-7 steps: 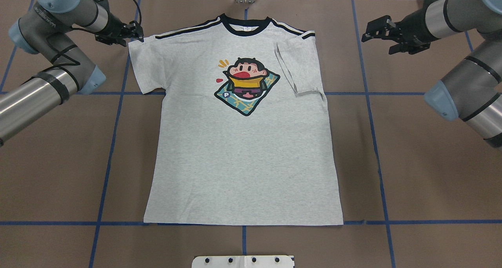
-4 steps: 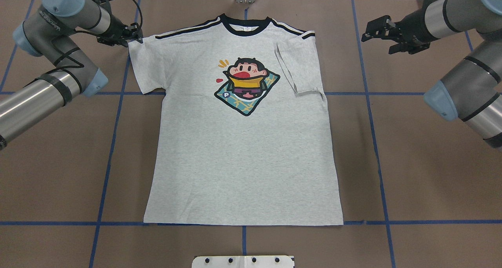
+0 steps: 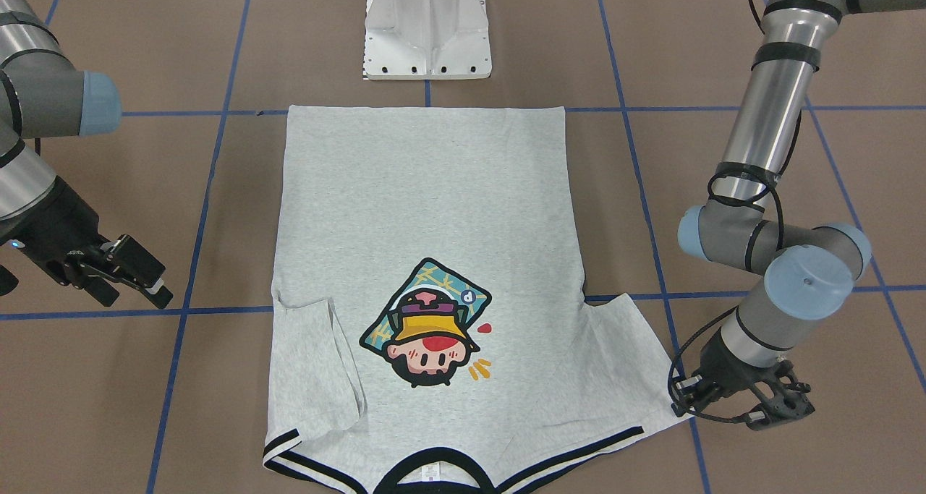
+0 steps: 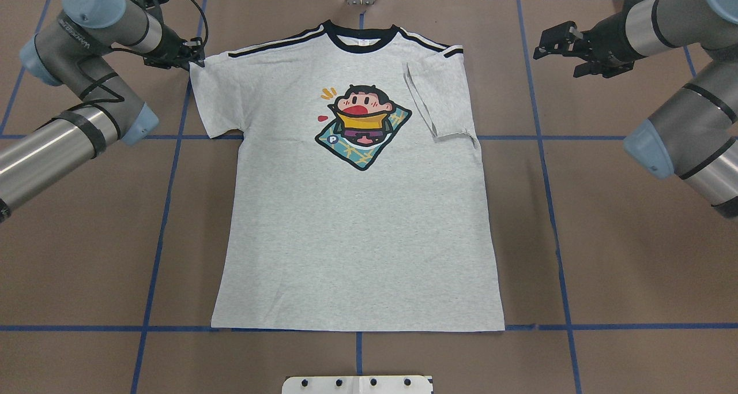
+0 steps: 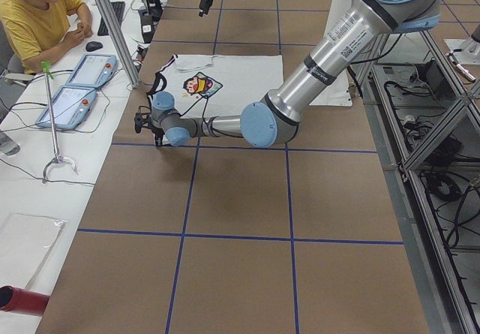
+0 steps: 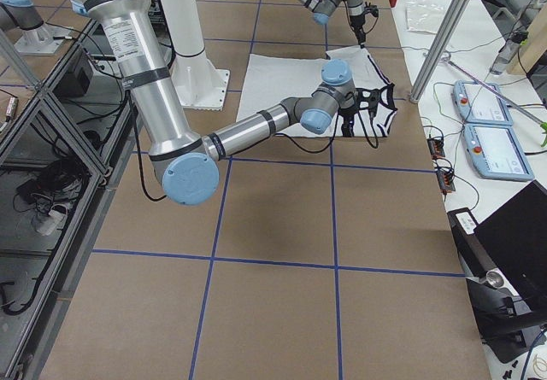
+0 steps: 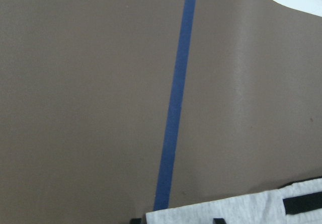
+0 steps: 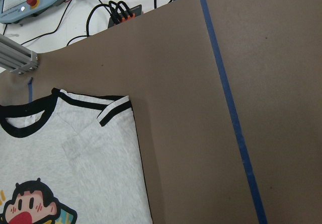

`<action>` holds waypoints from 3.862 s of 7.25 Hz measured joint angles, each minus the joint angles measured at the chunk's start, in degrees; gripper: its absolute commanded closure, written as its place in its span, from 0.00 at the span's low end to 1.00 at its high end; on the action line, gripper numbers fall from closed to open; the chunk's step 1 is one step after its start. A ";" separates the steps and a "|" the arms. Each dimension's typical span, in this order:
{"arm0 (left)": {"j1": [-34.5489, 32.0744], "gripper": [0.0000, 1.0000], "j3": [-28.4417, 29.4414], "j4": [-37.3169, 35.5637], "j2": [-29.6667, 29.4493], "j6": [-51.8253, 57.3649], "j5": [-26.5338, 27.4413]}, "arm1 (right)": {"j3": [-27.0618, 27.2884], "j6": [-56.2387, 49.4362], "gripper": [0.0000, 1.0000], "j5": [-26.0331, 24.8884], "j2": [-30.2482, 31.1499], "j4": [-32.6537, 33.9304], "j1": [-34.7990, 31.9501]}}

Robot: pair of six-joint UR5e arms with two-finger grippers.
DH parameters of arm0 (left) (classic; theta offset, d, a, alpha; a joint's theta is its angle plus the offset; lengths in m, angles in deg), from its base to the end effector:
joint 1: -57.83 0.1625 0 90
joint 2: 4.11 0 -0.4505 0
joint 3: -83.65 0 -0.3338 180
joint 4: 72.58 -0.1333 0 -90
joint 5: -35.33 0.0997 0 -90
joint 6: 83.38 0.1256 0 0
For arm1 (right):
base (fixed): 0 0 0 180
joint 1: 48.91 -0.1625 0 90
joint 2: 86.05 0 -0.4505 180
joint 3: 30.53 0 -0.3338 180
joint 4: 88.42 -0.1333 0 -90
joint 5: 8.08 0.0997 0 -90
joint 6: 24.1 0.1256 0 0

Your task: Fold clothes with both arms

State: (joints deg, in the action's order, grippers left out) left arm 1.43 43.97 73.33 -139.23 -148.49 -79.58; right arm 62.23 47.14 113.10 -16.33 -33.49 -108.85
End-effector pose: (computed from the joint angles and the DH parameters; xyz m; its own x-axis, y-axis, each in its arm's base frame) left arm 0.3774 -0.7133 0.5056 0.5599 -0.1529 -0.8143 0.3741 0.9236 0.0838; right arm -0.2451 -0.5598 0.4265 0.4179 0.1728 0.8919 -0.4075 0.9131 0.0141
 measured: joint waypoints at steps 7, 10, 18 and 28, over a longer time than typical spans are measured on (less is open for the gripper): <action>2.83 1.00 -14.55 -12.75 -1.73 -7.39 -1.05 | -0.17 -0.03 0.00 0.25 -0.06 0.00 0.01; 7.74 1.00 -11.15 -13.59 -6.93 -12.91 6.79 | -0.30 -0.05 0.00 0.13 0.70 0.00 0.00; 8.45 0.36 -7.87 -5.41 -9.34 -14.34 12.19 | 3.06 2.39 0.00 0.21 2.34 0.24 0.71; 8.77 0.28 -56.79 -20.01 17.64 -17.80 -2.85 | 30.86 46.55 0.08 -25.03 14.35 26.19 41.49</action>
State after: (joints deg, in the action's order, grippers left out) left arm 10.19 -12.82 53.32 -121.59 -166.29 -82.44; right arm 93.09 93.69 88.07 -1.98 -7.29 -67.36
